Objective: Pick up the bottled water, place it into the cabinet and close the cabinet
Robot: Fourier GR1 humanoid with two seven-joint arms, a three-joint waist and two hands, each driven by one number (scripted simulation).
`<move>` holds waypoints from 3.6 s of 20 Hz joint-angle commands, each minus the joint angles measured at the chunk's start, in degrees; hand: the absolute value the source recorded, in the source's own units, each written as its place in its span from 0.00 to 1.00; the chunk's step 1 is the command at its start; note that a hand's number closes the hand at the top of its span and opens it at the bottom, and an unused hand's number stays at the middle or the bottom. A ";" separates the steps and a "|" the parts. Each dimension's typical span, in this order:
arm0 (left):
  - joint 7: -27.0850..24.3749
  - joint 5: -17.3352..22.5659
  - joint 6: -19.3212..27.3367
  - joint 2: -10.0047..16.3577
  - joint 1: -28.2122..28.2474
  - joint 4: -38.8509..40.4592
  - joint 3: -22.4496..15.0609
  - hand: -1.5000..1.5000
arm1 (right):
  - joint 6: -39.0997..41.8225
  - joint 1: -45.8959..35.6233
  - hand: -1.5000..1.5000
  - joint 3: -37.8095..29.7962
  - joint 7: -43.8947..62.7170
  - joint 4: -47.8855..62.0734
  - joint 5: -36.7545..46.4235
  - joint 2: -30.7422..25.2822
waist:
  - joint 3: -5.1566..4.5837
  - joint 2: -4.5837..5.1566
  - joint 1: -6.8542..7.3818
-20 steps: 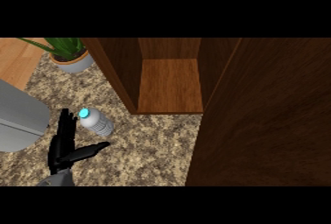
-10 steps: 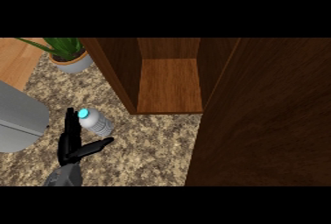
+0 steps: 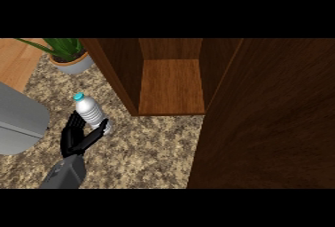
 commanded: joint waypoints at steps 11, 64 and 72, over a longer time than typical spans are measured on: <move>-10.87 -10.86 2.80 -2.67 -2.18 3.02 -10.40 1.00 | -0.61 3.44 0.00 0.34 -2.34 -3.25 1.46 -2.96 | 0.09 -0.12 -0.21; 23.61 20.24 33.20 -7.94 -27.82 -10.65 -42.38 1.00 | -2.98 6.87 0.00 -3.31 -5.61 -6.01 -6.41 -9.56 | 0.09 0.33 -1.26; 16.83 19.97 34.51 -7.94 -33.33 2.89 -38.66 1.00 | -1.08 13.57 0.00 -1.13 -10.99 -7.99 -6.99 -11.46 | 0.11 0.56 -2.70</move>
